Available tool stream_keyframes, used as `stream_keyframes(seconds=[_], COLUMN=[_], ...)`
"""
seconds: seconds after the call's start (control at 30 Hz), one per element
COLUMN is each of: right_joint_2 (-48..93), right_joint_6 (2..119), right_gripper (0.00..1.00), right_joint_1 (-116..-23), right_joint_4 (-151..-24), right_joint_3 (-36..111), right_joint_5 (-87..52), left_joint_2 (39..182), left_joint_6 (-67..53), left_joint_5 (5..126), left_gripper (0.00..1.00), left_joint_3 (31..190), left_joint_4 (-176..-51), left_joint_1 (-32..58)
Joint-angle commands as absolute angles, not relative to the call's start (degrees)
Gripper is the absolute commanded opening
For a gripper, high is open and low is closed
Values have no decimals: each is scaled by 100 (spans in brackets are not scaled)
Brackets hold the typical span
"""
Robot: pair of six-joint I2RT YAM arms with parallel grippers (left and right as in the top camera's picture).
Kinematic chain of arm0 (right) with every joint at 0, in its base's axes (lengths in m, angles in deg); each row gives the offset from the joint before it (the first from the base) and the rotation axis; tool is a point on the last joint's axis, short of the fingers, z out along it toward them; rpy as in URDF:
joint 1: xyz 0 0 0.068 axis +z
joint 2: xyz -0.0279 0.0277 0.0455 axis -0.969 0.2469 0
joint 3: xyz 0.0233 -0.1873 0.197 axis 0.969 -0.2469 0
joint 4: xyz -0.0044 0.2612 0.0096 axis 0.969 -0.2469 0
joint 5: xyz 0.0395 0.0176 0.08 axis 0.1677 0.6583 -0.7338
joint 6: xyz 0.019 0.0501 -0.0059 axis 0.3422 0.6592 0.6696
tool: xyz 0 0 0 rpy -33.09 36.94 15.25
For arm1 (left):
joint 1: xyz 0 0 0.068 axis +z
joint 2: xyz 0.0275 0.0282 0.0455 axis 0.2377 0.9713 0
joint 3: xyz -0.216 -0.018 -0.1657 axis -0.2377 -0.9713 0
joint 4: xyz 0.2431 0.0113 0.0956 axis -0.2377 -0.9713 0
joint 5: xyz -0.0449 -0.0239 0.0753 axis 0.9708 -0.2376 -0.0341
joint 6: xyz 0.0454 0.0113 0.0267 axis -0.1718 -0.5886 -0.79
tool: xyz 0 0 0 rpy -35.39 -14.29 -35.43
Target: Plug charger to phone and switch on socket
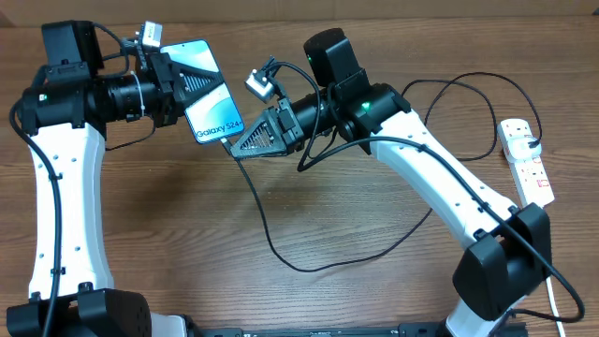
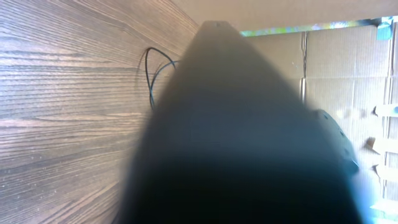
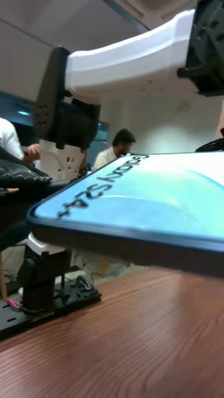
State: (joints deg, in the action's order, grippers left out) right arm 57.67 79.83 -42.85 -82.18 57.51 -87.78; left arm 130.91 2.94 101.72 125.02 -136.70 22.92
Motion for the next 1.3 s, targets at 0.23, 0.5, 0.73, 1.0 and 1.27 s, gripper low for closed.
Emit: stream_keyframes(seconds=[0.23,0.5,0.73,1.0,1.27], right_joint_2=[5247,5247,5247,5247,5317], right_joint_6=[8414,8431,7754,6681,6624], right_gripper=[4,4,4,4,4], right_joint_1=[-4158,-4158,-4278,-4330,-4326], right_joint_4=[-7914,-8183,-8928,-11374,-12097], right_joint_3=[5908,5908,5906,5904,5720], right_joint_5=[-7113,-6872,-6781,-4075,-2134], left_joint_2=[13006,13006,13006,13006,13006], left_joint_6=[287,289,292,283,233], left_joint_5=[10622,10637,10508,9252,8423], left_gripper=[4,4,4,4,4], left_joint_3=[12576,12576,12576,12576,12576], left_joint_4=[-13779,-13760,-13581,-13664,-13672], left_joint_1=[2144,2152,2165,2187,2205])
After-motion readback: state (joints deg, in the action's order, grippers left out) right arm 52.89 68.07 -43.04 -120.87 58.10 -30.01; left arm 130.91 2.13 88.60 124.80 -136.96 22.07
